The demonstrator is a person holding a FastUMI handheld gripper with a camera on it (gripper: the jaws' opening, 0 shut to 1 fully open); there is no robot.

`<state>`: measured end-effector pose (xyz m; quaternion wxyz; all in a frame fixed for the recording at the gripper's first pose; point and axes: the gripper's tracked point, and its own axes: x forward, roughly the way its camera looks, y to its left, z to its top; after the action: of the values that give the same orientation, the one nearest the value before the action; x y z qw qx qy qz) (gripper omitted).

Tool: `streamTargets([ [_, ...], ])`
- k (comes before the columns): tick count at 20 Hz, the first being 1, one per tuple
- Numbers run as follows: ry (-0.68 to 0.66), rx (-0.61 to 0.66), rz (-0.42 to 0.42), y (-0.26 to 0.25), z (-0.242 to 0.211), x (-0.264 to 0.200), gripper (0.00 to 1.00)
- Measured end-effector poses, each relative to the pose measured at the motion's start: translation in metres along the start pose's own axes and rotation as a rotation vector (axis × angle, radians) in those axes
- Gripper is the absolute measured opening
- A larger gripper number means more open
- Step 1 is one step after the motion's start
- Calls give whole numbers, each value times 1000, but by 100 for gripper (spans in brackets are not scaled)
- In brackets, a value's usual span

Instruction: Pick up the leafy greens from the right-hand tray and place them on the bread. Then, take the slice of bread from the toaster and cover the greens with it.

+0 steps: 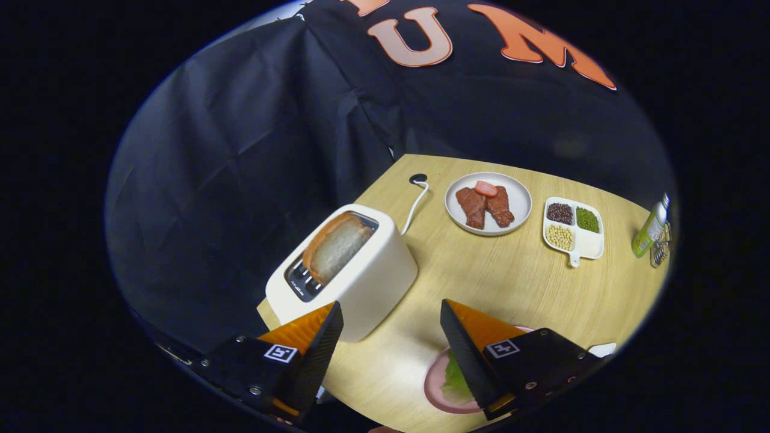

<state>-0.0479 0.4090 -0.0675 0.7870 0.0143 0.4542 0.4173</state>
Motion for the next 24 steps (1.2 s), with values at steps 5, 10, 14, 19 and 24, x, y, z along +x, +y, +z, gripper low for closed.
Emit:
streamTargets([
  [5,41,1,41,40,26,17,97],
  [10,111,45,32,63,35,44,96],
  [14,141,75,-34,57,46,66,92],
  [19,203,89,-71,55,41,80,81],
  [24,242,95,-103,50,34,88,62],
])
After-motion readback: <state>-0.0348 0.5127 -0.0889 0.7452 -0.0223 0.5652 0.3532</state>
